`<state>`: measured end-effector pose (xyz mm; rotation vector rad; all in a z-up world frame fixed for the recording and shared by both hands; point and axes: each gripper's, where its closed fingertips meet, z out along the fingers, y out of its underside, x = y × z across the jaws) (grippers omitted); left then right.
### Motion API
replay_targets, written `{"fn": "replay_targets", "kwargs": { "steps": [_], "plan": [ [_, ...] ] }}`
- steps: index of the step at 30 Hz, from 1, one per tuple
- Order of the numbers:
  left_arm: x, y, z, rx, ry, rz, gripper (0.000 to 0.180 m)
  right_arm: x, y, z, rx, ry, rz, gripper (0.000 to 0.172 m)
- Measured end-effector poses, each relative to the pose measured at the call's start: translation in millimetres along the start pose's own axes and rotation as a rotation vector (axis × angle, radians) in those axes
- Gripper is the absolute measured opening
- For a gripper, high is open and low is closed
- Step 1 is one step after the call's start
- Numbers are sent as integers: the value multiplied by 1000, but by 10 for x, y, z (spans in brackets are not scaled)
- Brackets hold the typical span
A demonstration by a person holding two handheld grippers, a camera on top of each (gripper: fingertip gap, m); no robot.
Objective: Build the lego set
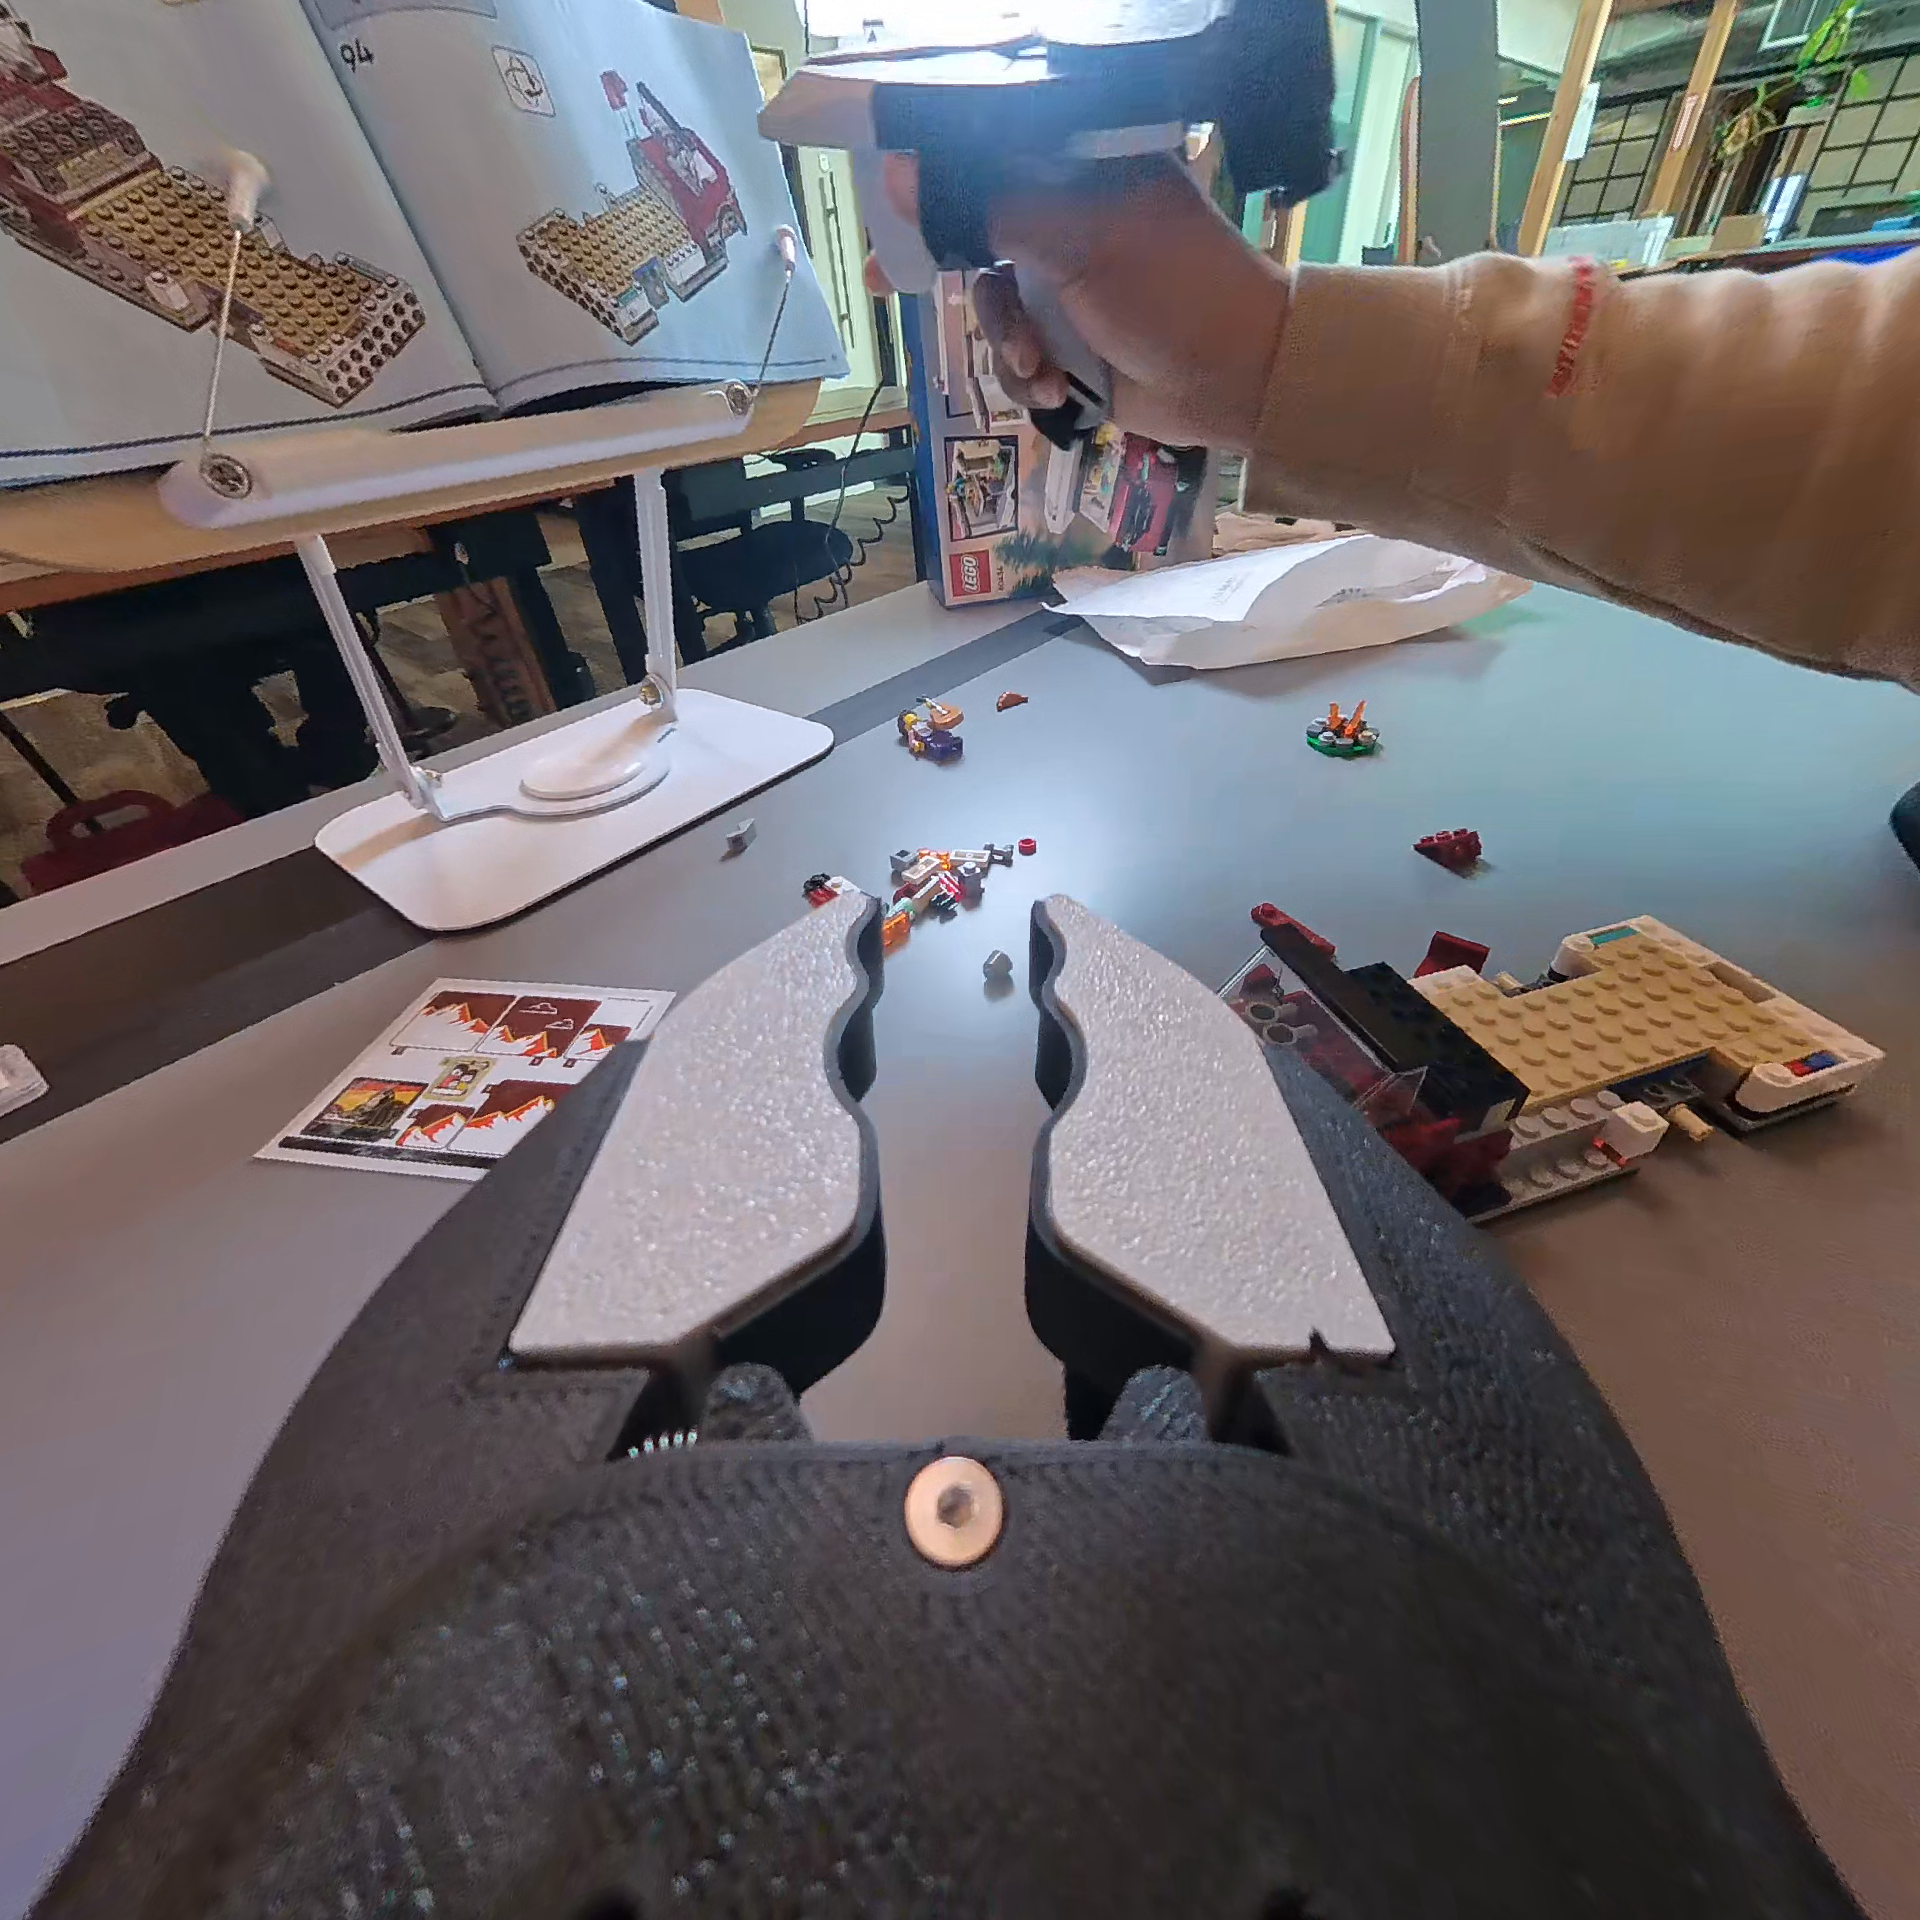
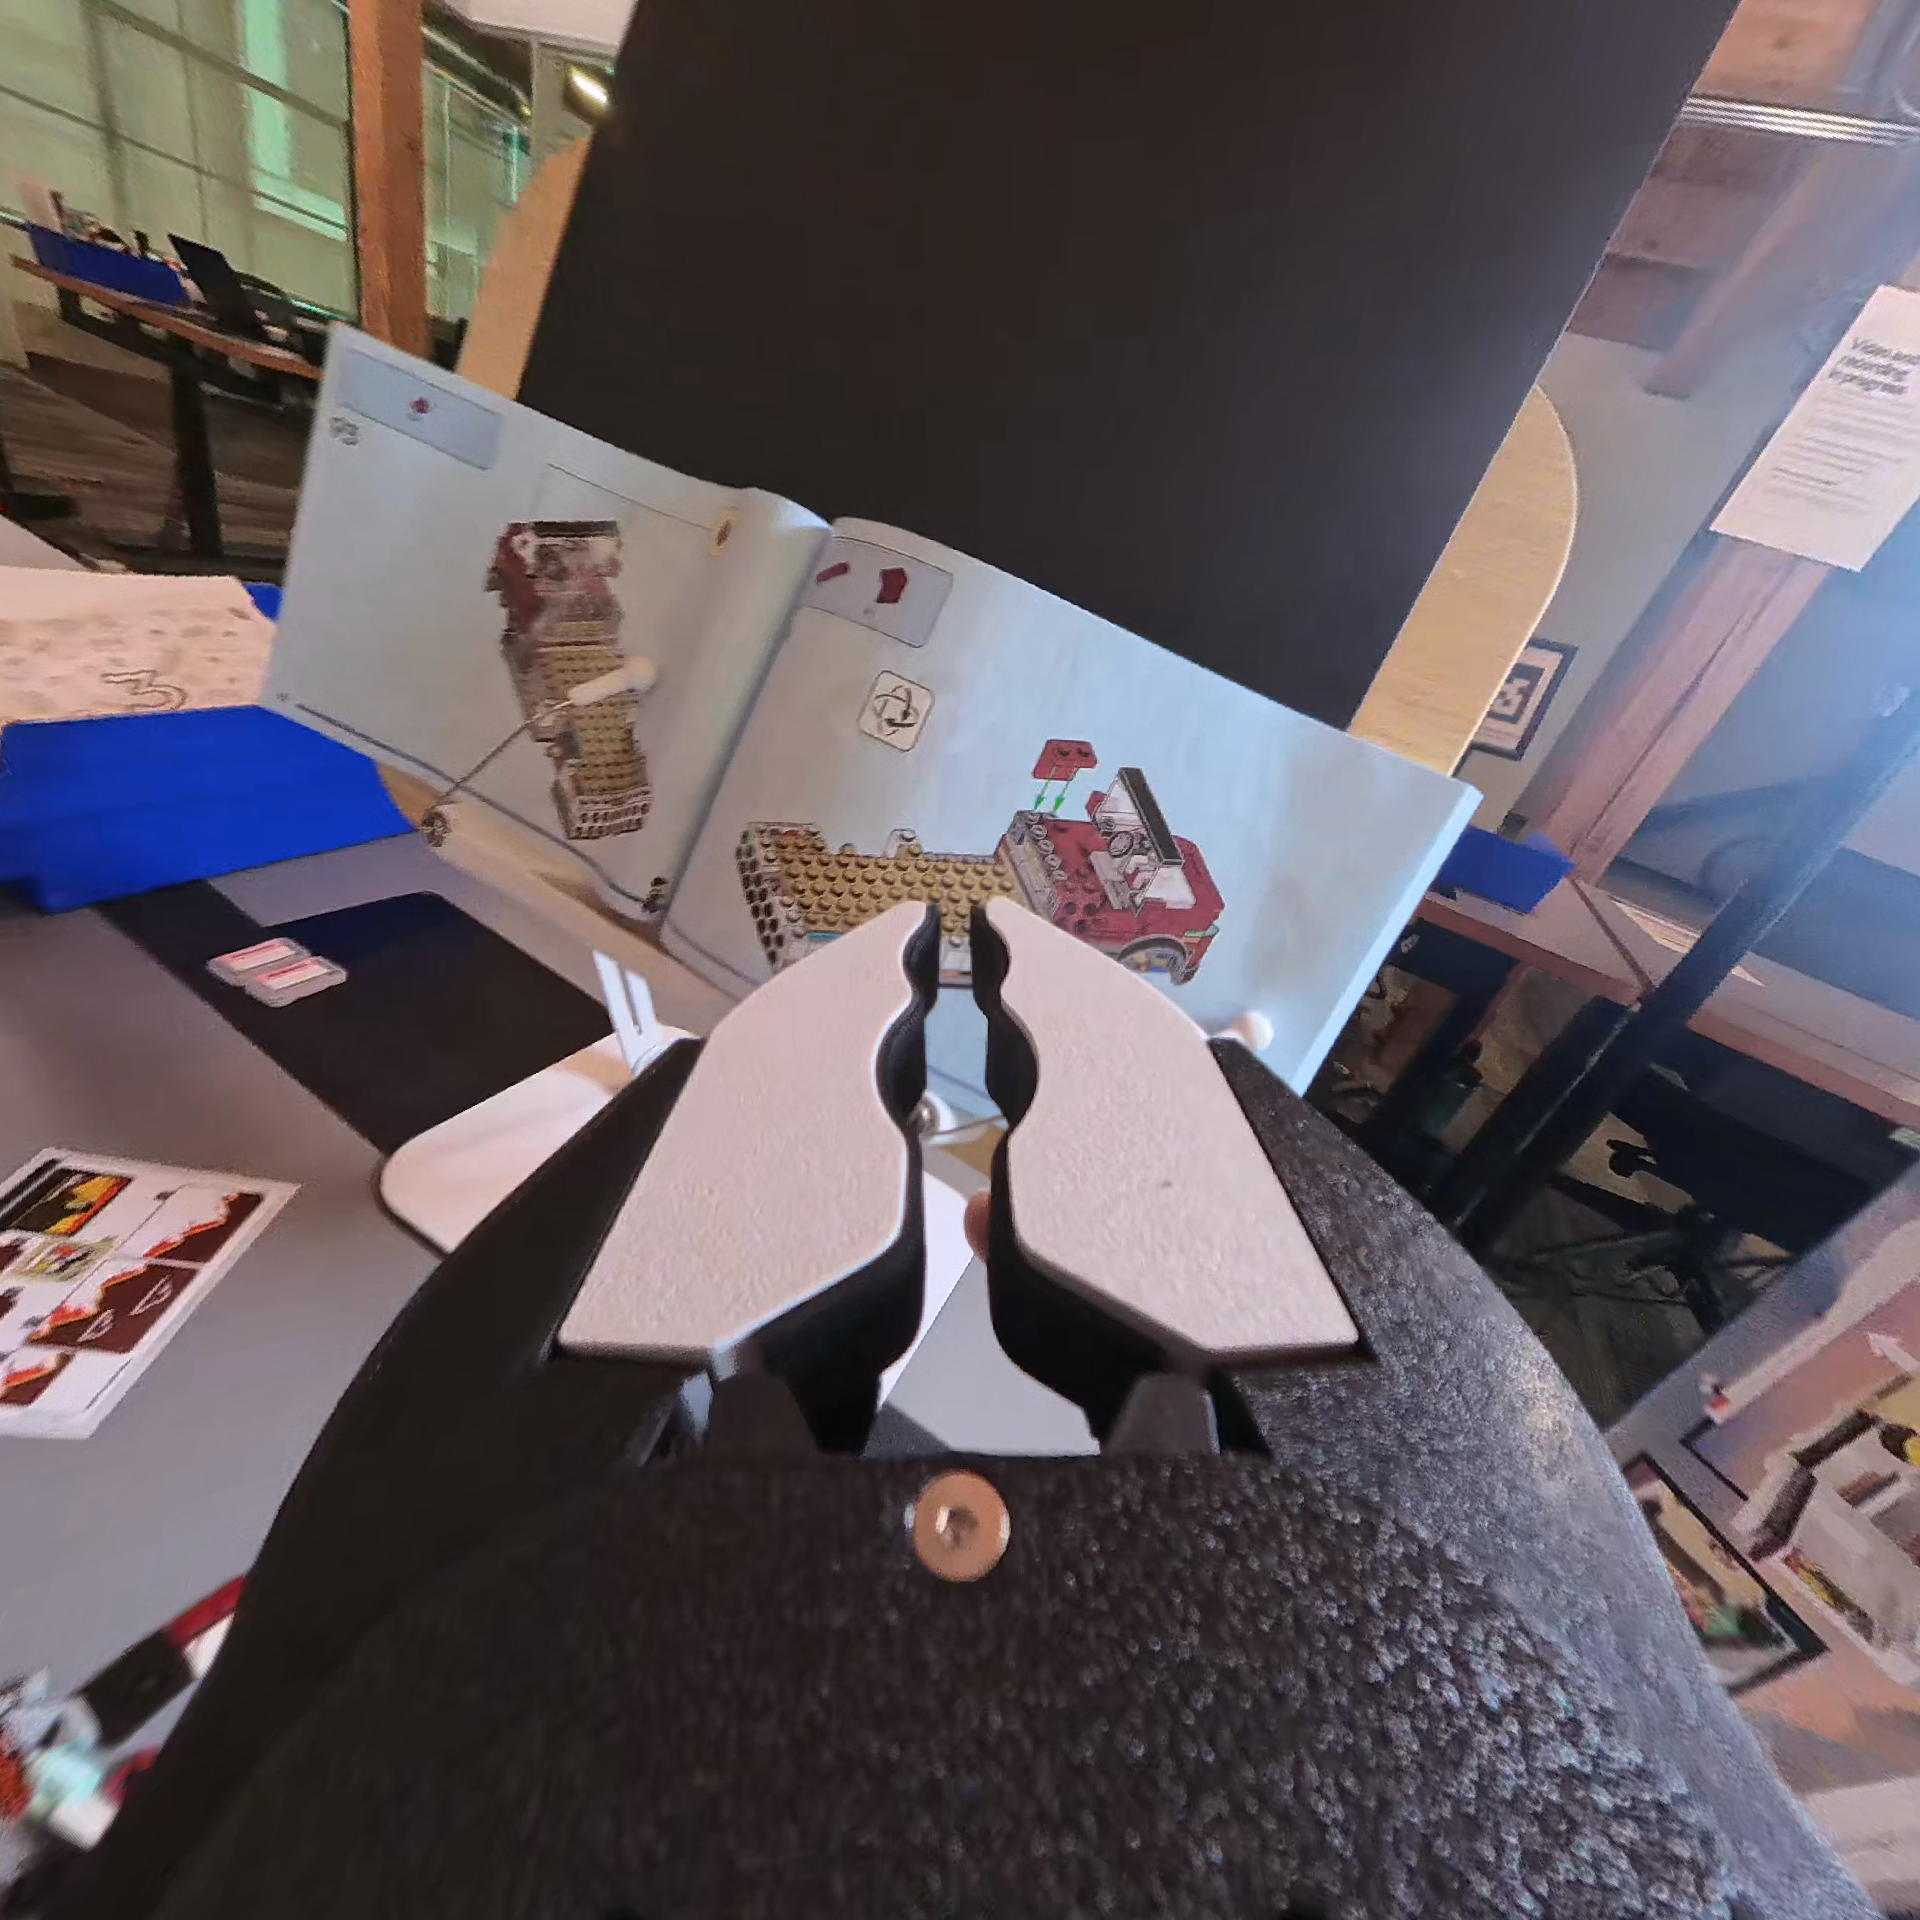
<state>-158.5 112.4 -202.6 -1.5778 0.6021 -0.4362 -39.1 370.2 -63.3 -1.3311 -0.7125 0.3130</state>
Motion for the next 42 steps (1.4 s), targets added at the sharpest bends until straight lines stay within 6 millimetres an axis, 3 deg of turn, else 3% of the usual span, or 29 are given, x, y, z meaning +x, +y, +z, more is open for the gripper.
{"fn": "replay_targets", "kwargs": {
  "steps": [6, 12, 32, 42],
  "plan": [
    [17, 73, 41, -26, 3, 37, 26, 194, 131, 350, -45, 19, 19, 0],
    [27, 133, 69, -48, 12, 50, 26, 236, 243, 470, -68, 10, 22, 0],
    [38, 257, 102, -108, 9, 117, 27, 266, 164, 497, -54, -2, 29, 2],
    [60, 275, 102, -120, 17, 129, 25, 256, 341, 429, -89, 0, 24, 2]
  ]
}}
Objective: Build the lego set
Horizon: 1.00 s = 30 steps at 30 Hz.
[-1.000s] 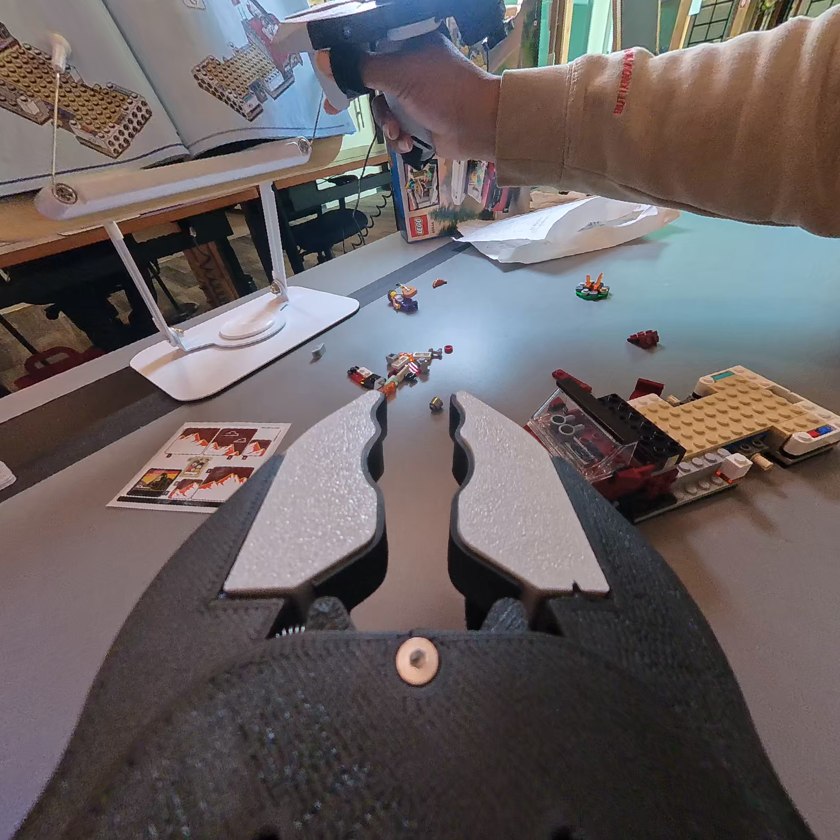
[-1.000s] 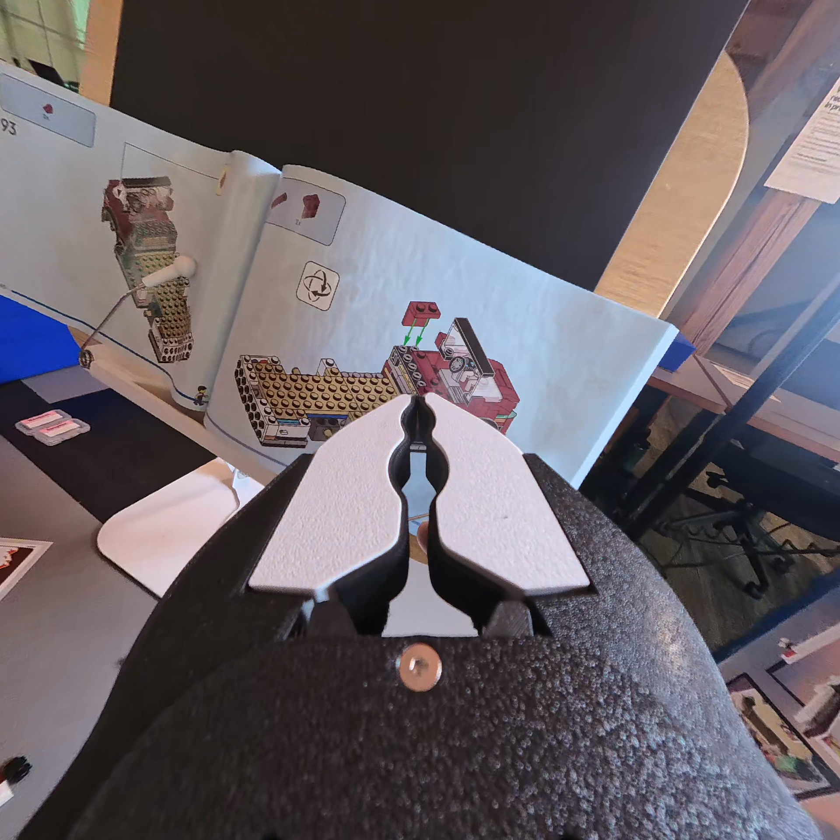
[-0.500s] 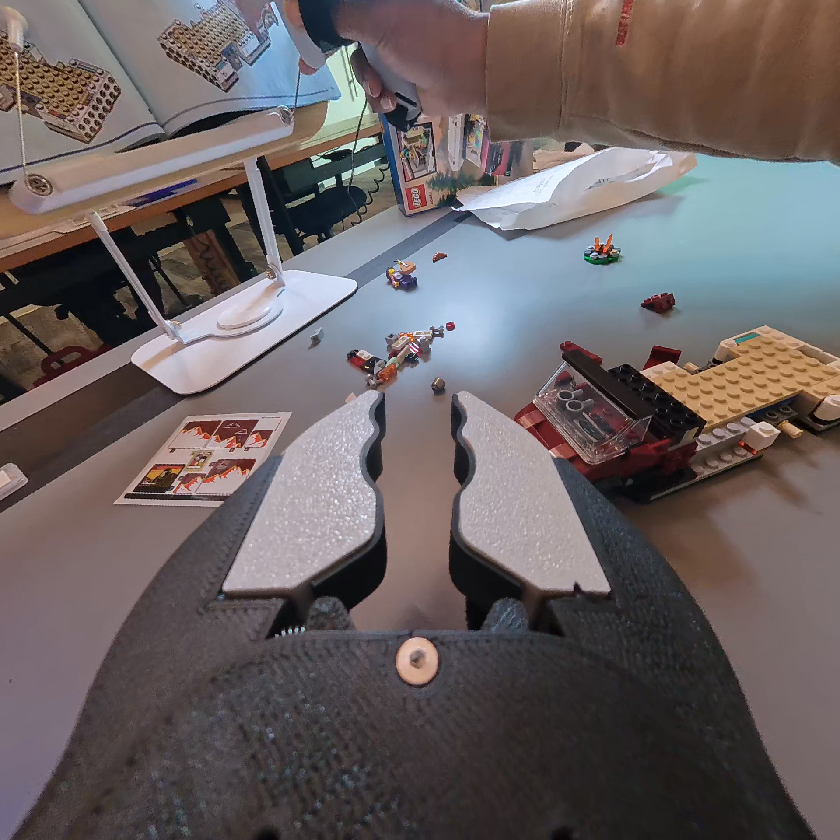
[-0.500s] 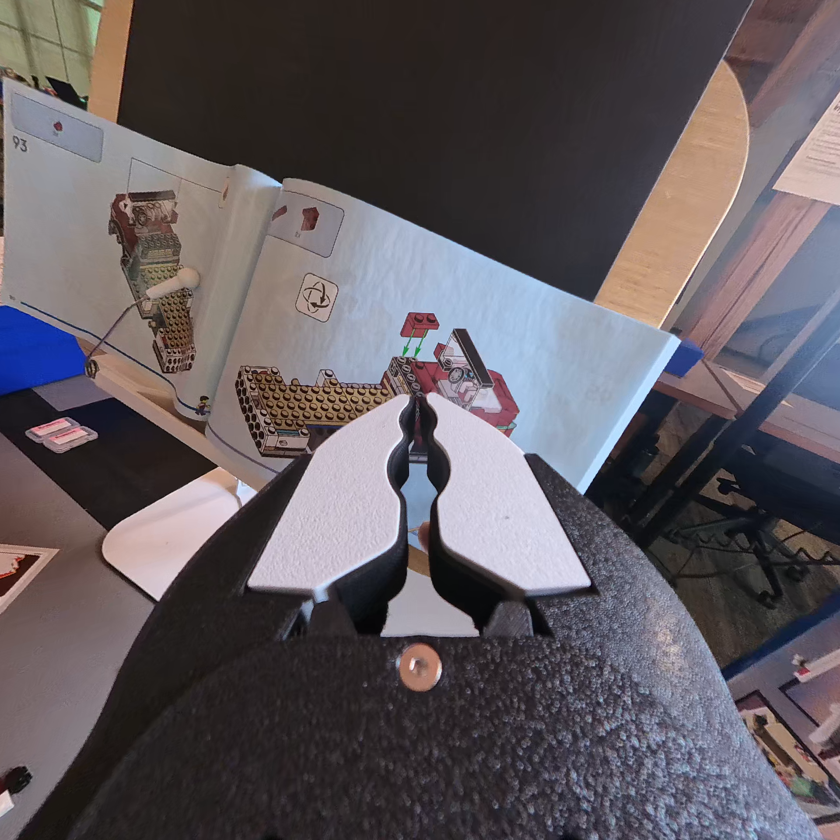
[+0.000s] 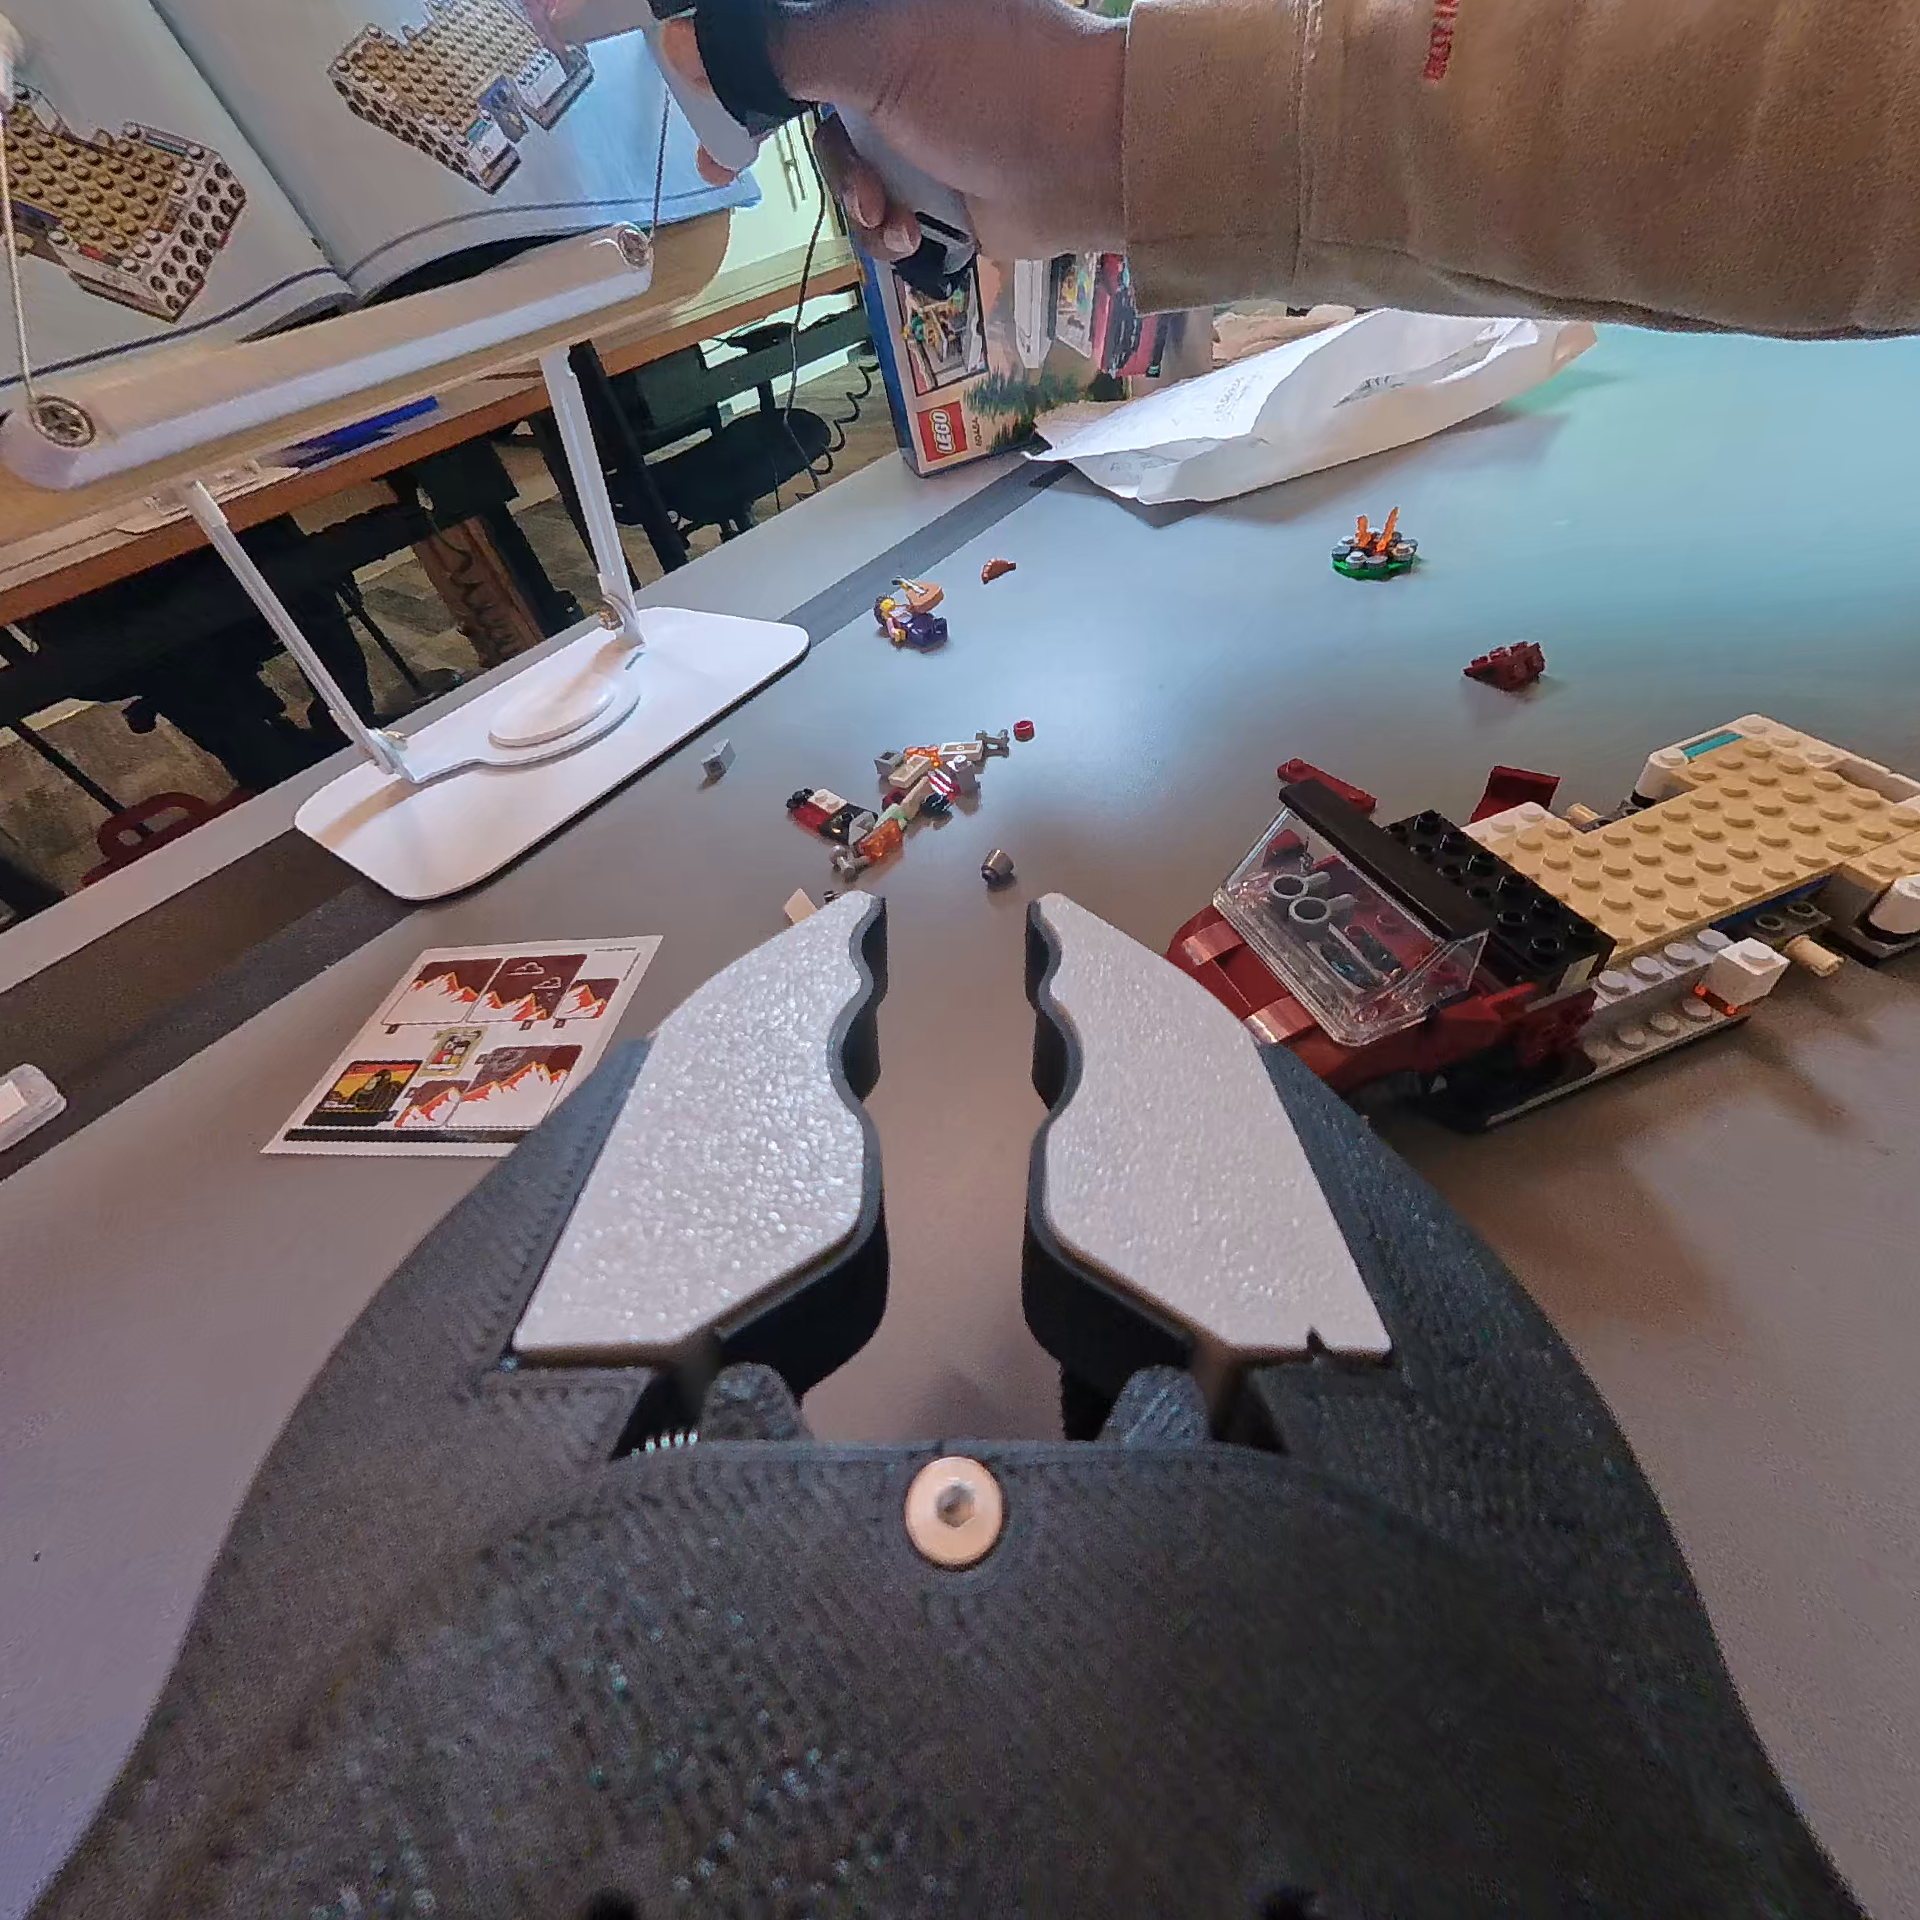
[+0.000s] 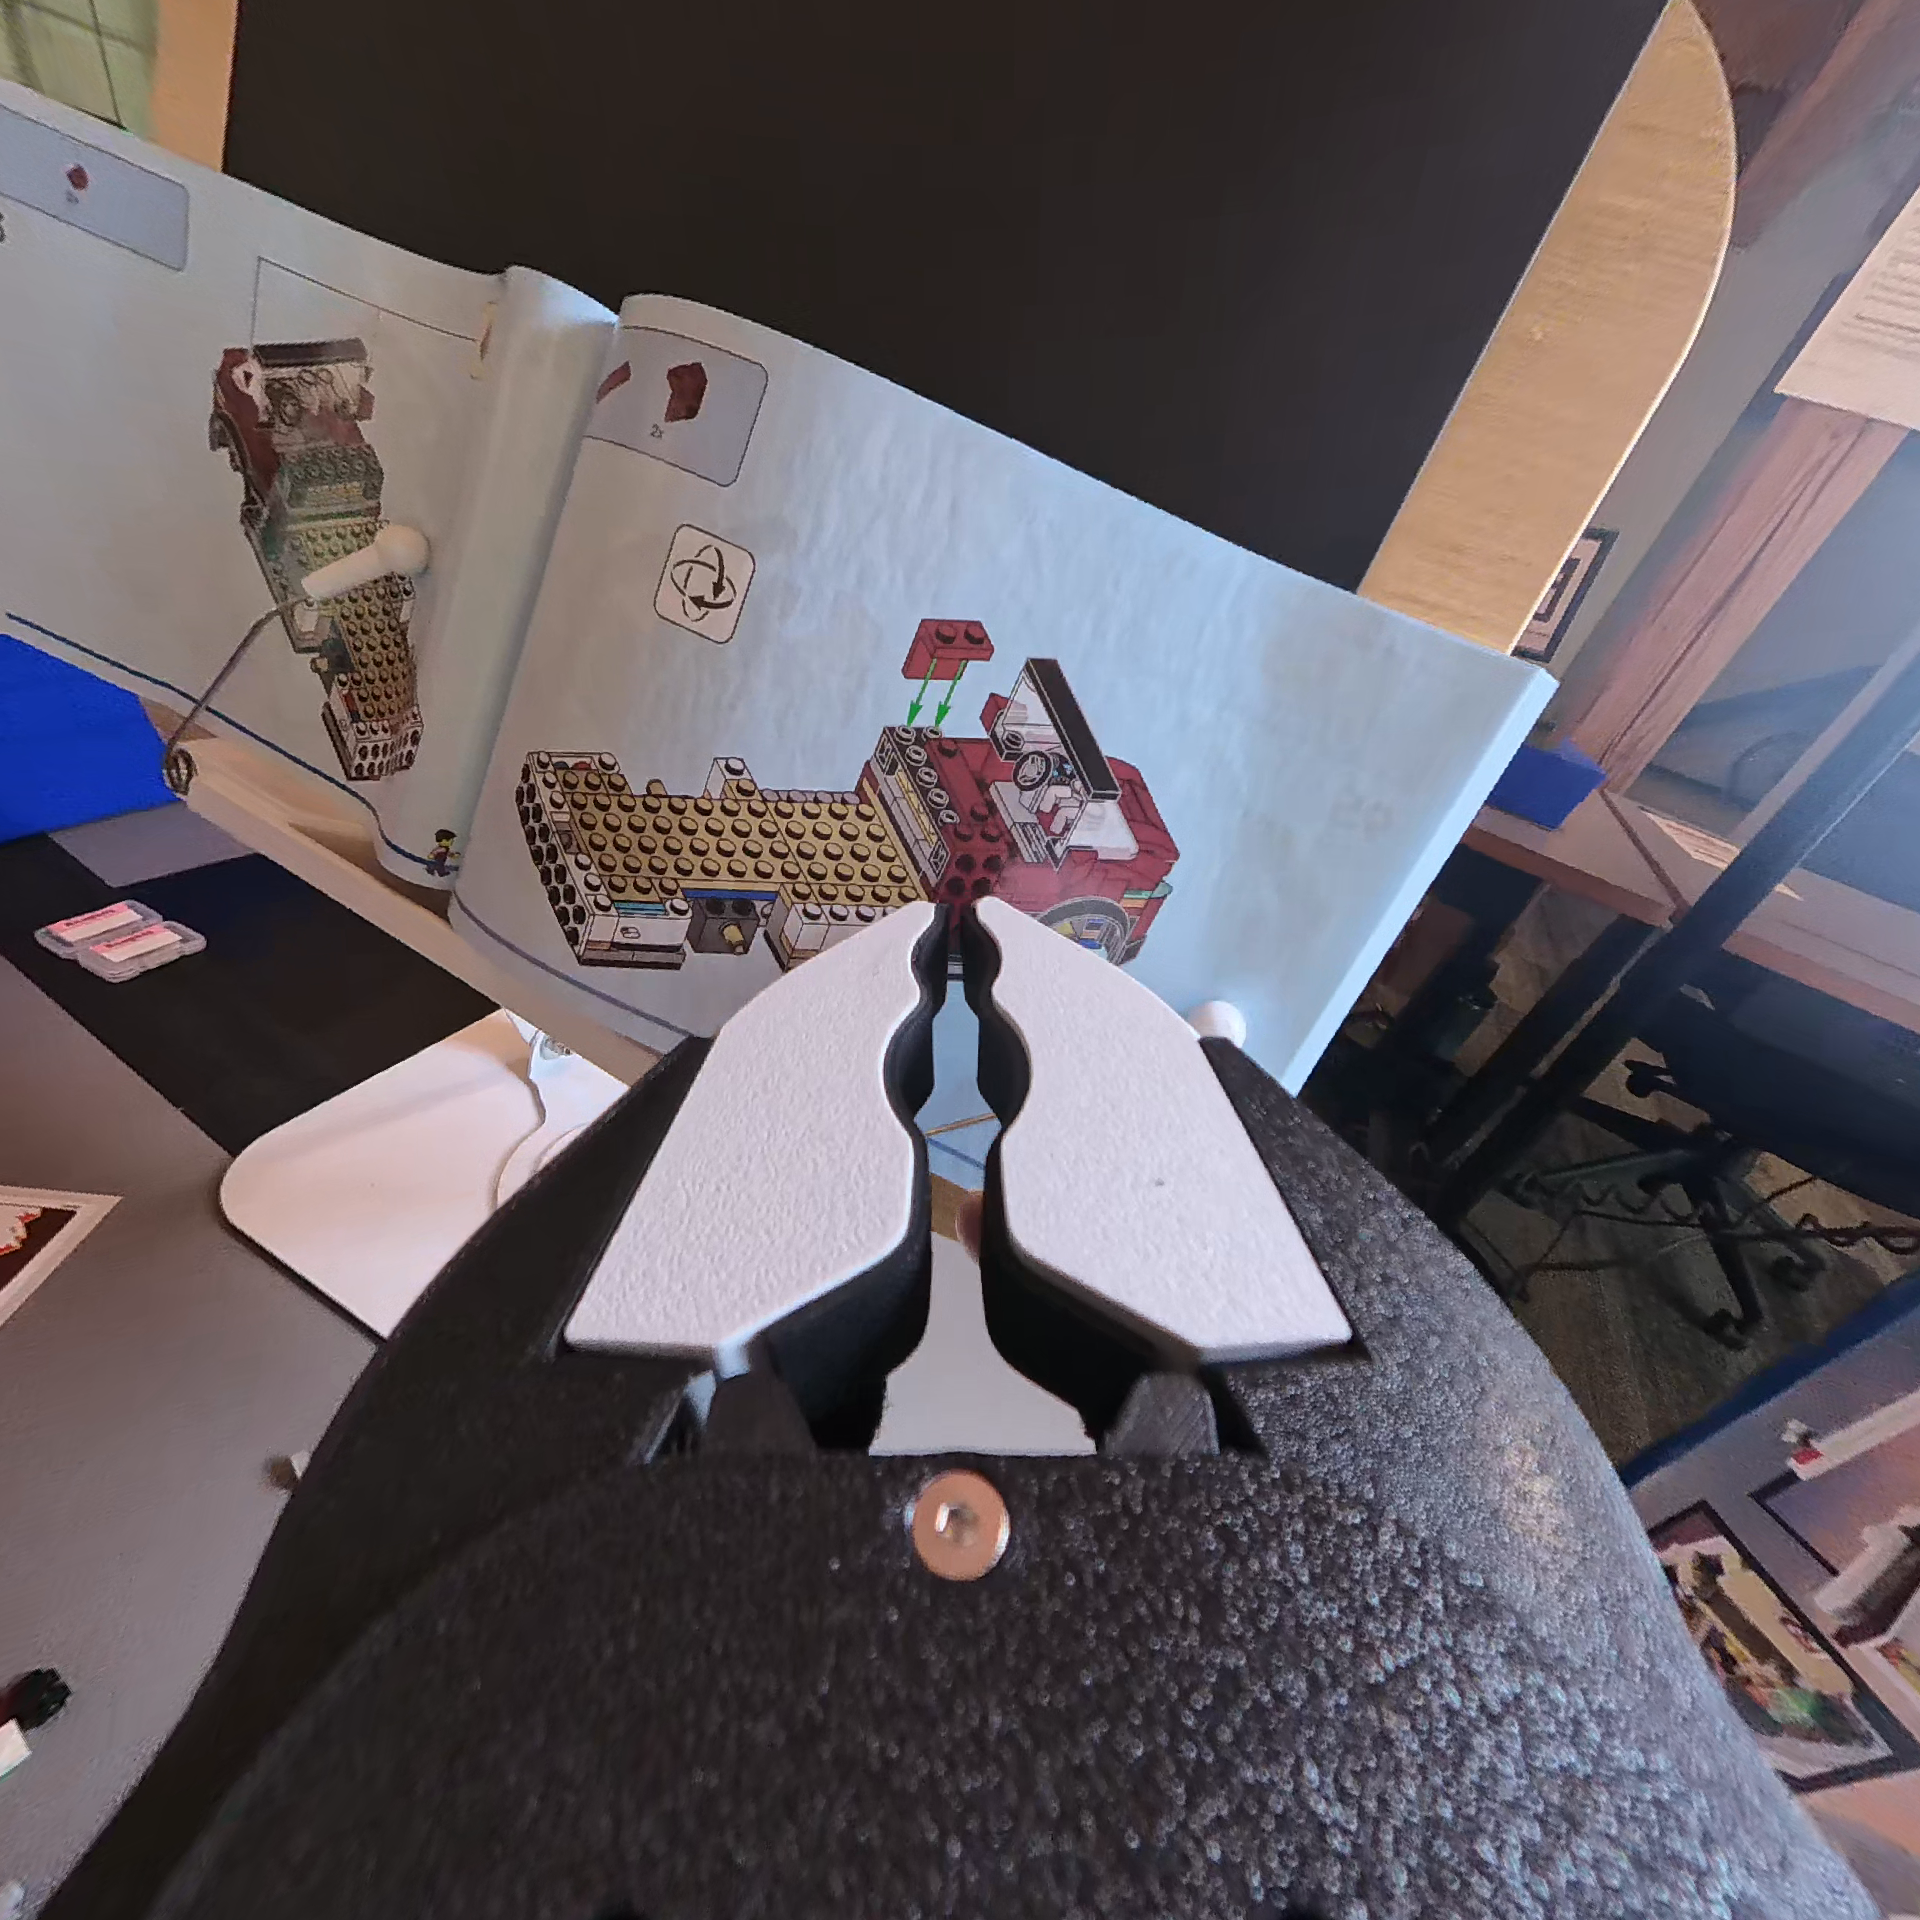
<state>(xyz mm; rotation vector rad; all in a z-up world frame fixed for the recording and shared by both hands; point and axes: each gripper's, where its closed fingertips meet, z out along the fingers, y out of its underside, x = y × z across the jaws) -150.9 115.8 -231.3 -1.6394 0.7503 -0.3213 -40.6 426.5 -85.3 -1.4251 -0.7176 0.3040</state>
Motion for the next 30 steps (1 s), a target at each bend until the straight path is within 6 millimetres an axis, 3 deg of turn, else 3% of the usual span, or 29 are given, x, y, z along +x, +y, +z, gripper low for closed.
{"fn": "replay_targets", "kwargs": {
  "steps": [11, 26, 30],
  "plan": [
    [20, 4, -3, -8, -1, 34, 24, 35, -270, 77, -13, 6, -64, 1],
    [67, 32, 0, -29, 1, 94, 24, -6, 16, -19, -82, -5, -88, 2],
    [60, 26, -4, -24, -1, 94, 23, -9, 16, -16, -70, -6, -89, 2]
  ]
}}
